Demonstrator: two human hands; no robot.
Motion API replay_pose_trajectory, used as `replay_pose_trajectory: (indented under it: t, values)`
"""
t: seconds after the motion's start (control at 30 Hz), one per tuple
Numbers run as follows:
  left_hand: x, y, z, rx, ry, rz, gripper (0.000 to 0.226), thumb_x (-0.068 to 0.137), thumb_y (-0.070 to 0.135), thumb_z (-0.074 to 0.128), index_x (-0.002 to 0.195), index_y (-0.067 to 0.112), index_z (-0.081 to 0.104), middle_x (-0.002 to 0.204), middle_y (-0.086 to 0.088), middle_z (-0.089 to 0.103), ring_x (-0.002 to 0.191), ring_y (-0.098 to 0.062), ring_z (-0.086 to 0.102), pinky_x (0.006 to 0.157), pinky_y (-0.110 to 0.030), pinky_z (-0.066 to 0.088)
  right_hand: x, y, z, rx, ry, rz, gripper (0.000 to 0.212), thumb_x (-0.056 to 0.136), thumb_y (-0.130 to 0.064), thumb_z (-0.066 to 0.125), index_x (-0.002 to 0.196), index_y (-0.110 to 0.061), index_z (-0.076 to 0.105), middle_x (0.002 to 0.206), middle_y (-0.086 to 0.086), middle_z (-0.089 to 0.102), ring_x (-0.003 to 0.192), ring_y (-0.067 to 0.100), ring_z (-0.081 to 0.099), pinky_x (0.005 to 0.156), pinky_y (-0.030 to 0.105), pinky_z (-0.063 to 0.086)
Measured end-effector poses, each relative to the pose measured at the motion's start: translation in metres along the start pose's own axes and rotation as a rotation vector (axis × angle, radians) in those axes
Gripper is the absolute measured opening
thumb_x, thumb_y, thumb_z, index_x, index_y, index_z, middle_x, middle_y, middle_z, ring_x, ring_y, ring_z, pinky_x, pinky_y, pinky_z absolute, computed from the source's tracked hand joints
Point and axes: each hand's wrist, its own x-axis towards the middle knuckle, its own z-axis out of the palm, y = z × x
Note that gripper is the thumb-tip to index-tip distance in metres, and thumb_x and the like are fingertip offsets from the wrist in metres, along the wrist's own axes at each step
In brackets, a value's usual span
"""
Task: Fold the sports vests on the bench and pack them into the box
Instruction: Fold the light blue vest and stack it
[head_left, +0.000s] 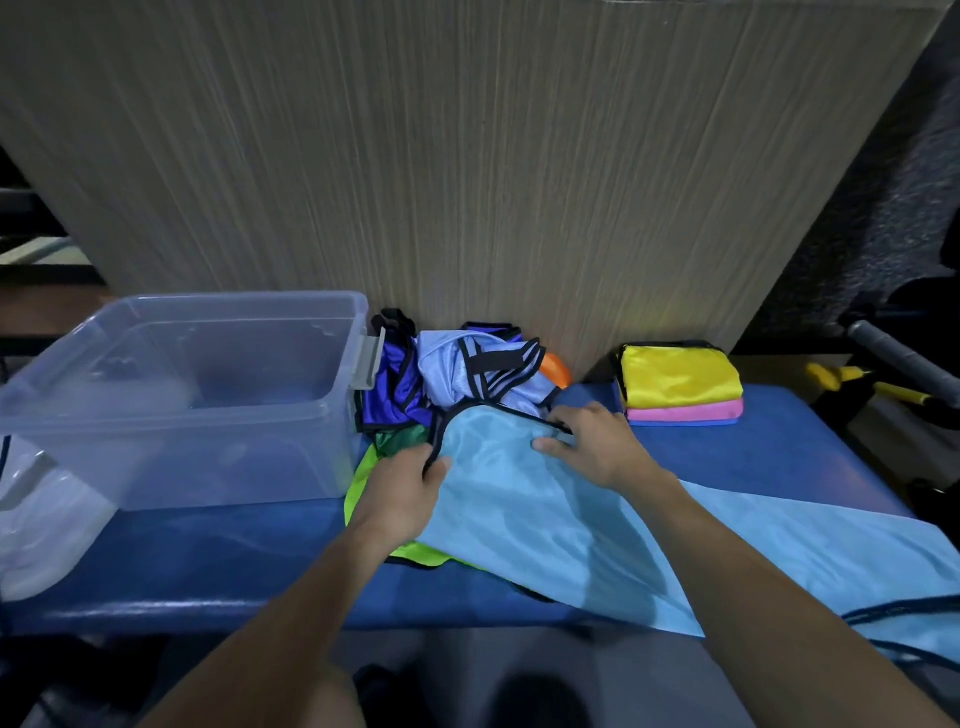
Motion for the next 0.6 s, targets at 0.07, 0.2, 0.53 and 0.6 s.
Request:
replay_pose_trajectory:
  t: [0.07, 0.2, 0.53, 0.6]
  values:
    - [-0.002, 0.001, 0.002, -0.155, -0.053, -0.052, 0.046, 0.099, 0.042, 0.06, 0.067, 0.013, 0.044, 0.059, 0.002, 0.045, 0.058, -0.019, 0.043, 0.056, -0.036, 0.033, -0.004, 0.007, 0.002, 0.013, -0.032, 0.004, 0.041, 0.093, -0.06, 0.059, 0.113, -0.025, 0.063, 0.095, -0.009, 0.058, 0.111, 0.025, 0.055, 0.092, 0.044, 0.041]
    - [-0.001, 0.014, 0.003, -0.502, -0.042, -0.039, 0.03, 0.092, 0.041, 0.068, 0.084, 0.012, 0.071, 0.074, 0.0, 0.071, 0.067, -0.014, 0.058, 0.067, -0.035, 0.051, -0.012, 0.024, 0.001, 0.076, 0.057, 0.05, 0.055, 0.091, -0.062, 0.061, 0.132, -0.025, 0.058, 0.122, -0.001, 0.052, 0.118, 0.027, 0.049, 0.099, 0.044, 0.04]
    - [0.024, 0.011, 0.012, 0.18, -0.012, -0.061, 0.023, 0.097, 0.034, 0.064, 0.095, 0.011, 0.064, 0.111, -0.023, 0.069, 0.109, -0.041, 0.064, 0.09, -0.045, 0.051, -0.138, 0.133, -0.024, 0.056, 0.389, 0.484, 0.069, 0.086, -0.066, 0.036, 0.122, -0.014, 0.064, 0.122, 0.011, 0.059, 0.117, 0.039, 0.053, 0.095, 0.048, 0.042]
    - [0.021, 0.018, 0.011, 0.42, -0.005, -0.063, 0.029, 0.089, 0.034, 0.071, 0.1, 0.013, 0.054, 0.116, -0.022, 0.066, 0.11, -0.042, 0.062, 0.09, -0.049, 0.051, -0.16, 0.149, -0.02, 0.035, 0.307, 0.54, 0.084, 0.081, -0.072, 0.025, 0.129, -0.014, 0.061, 0.13, 0.013, 0.056, 0.125, 0.039, 0.049, 0.104, 0.05, 0.037]
